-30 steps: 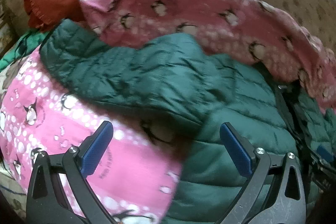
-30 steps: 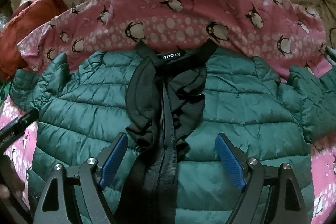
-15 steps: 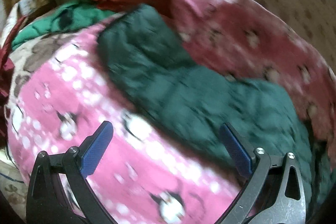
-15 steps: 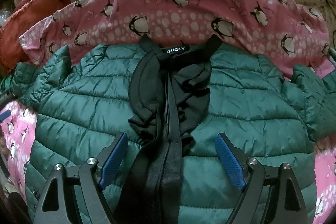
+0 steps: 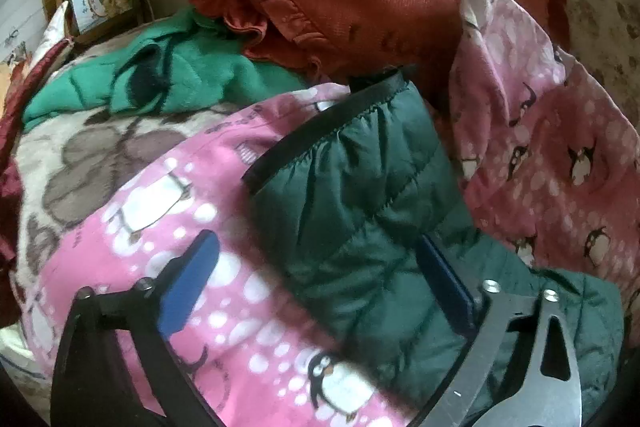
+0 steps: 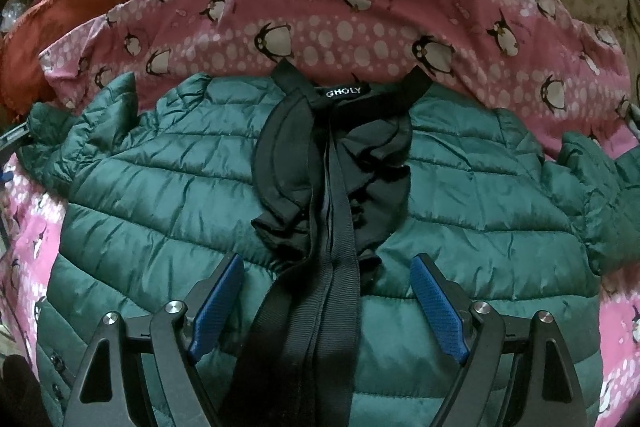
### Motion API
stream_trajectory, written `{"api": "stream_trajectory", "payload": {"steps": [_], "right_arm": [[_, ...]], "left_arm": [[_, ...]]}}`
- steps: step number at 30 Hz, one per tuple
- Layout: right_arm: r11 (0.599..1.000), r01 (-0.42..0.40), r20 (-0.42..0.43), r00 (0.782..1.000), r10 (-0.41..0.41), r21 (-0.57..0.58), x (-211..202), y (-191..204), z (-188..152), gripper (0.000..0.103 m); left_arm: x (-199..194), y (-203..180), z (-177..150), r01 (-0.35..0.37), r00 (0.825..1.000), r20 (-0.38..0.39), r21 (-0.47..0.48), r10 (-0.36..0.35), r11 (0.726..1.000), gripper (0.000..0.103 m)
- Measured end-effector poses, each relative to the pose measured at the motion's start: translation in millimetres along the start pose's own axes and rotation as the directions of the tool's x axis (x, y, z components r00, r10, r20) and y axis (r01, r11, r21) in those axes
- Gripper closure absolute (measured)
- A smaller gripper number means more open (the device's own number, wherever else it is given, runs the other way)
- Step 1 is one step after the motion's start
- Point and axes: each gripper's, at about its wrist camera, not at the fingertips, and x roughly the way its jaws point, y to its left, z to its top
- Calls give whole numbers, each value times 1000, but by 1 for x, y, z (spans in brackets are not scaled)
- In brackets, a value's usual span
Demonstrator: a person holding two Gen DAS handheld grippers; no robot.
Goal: Fold large clothes
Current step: 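Grasp the jacket sleeve cuff with the left tool and lift it, then fold the held sleeve across the jacket body with the left tool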
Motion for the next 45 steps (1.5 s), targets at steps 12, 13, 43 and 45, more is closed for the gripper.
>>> {"api": "stream_trajectory", "payload": {"steps": [12, 13, 43, 45], "right_arm": [[999, -34, 1, 999, 34, 5, -4, -4, -2, 19], [999, -40, 1, 999, 40, 7, -6, -5, -2, 20], [995, -39, 16, 999, 38, 91, -47, -53, -33, 20], [994, -43, 15, 999, 41, 100, -49, -57, -36, 20]], "left_arm": [[19, -4, 6, 17, 1000, -4, 17, -17, 1000, 77], [18, -5, 6, 27, 1000, -11, 13, -27, 1000, 80], [-158, -111, -91, 485, 873, -142, 139, -467, 863, 90], [-166, -125, -99, 496, 867, -151, 163, -475, 853, 90]]}}
